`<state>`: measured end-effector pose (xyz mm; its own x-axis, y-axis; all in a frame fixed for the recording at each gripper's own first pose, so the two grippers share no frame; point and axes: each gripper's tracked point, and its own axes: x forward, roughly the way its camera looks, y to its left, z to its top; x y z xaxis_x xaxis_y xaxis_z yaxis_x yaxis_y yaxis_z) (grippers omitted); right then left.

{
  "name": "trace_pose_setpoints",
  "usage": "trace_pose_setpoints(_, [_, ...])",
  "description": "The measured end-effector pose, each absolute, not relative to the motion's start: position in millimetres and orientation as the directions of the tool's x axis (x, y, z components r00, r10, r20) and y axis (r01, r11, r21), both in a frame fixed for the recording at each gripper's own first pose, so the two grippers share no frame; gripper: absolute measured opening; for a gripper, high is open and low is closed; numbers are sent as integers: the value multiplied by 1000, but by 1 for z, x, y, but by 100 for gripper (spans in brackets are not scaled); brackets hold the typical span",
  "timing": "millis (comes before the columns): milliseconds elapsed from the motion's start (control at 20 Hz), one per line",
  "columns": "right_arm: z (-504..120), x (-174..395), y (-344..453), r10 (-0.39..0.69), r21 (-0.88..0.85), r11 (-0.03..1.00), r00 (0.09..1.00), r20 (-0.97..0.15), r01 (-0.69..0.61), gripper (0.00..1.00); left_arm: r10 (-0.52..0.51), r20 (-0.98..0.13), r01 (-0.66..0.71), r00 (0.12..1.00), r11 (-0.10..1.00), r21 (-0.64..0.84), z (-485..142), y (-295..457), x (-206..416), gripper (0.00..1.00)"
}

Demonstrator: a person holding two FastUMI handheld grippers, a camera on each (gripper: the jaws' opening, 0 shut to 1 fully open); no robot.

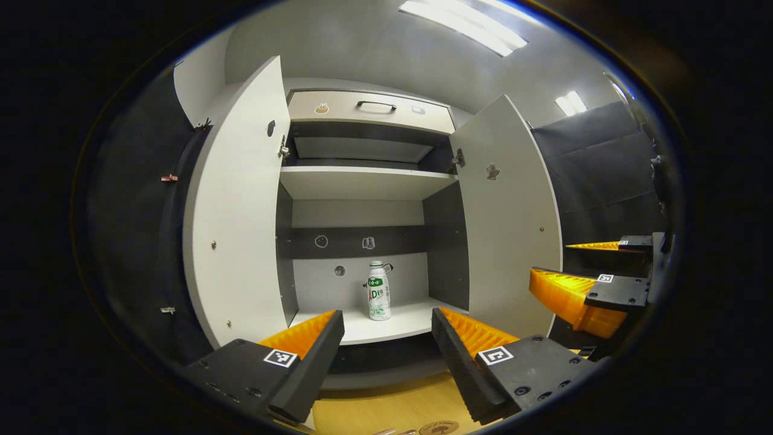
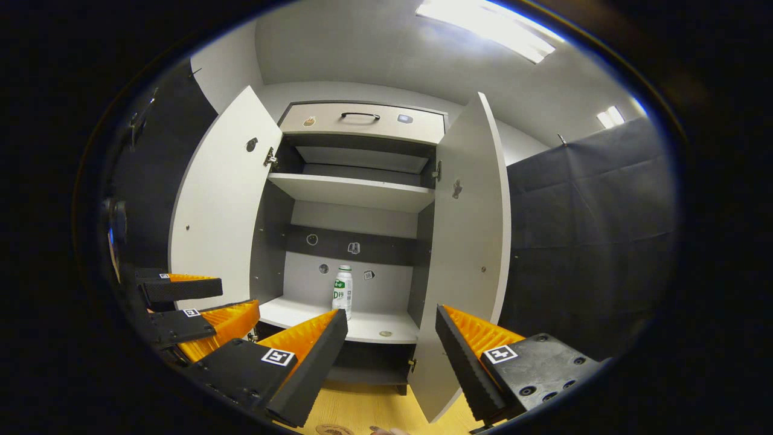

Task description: Grasp the bottle in the cabinet with the left hand and place it on the coaster, then close the right door with the right hand and the left door with the left hand.

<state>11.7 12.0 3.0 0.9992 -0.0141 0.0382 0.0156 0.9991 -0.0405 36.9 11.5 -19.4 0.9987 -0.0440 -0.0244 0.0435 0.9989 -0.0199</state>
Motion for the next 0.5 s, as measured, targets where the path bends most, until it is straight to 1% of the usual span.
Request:
trace_pose_setpoints(200, [-8, 42, 8, 10, -75, 997, 1000, 27, -8, 97, -45, -21, 44, 999, 999, -23, -27, 12, 89, 93])
trace_pose_setpoints(350, [-10, 73, 7, 55, -104, 993, 997, 50, -50, 98, -8, -10, 8, 1000, 1000, 22, -35, 17, 142, 93])
trace_pose_setpoints(500, [-10, 103, 11, 109, -77, 992, 991, 71, -104, 98, -8, -8, 8, 1000, 999, 34, -46, 10, 194, 93])
